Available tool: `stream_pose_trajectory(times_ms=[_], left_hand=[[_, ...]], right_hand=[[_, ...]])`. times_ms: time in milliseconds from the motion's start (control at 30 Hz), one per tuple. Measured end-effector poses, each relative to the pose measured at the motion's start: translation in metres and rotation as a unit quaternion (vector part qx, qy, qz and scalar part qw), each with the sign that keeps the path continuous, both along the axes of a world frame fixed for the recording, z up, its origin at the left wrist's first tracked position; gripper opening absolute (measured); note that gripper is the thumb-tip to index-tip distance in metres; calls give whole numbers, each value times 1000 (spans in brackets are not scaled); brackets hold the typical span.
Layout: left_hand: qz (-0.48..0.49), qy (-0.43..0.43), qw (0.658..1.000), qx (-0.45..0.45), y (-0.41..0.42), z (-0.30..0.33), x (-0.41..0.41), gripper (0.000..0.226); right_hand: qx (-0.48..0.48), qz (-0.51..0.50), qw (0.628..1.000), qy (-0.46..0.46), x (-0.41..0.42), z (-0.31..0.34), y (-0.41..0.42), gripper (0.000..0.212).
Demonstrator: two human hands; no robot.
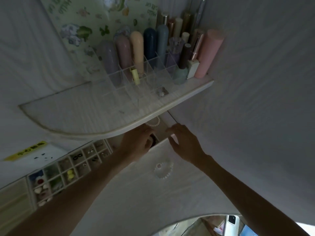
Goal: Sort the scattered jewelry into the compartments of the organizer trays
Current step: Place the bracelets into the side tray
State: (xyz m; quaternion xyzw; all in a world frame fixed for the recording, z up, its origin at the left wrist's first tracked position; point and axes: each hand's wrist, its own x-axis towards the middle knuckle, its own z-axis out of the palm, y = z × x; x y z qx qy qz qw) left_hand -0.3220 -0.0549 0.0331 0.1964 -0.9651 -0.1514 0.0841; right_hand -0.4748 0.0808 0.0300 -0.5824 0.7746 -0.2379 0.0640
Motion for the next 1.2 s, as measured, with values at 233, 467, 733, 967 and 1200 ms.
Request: stream_pose_trajectory(times_ms=[233,467,733,967,1200], left_hand=[[46,-92,990,100,42,3,24,21],[63,-122,981,136,80,-33,31,27],[106,-73,980,149,79,-39,38,21],[88,66,968,226,69,-35,38,16],[199,171,933,245,25,-1,-9,17]], right_hand=[[228,-75,964,-119,19,-1,45,29],[283,-155,936,-139,49,-21,46,48],[180,-142,949,-214,58,-28,56,12],[34,-117,944,-305,39,-8,53,11],[-55,-129,959,-248,-6,21,-3,11]])
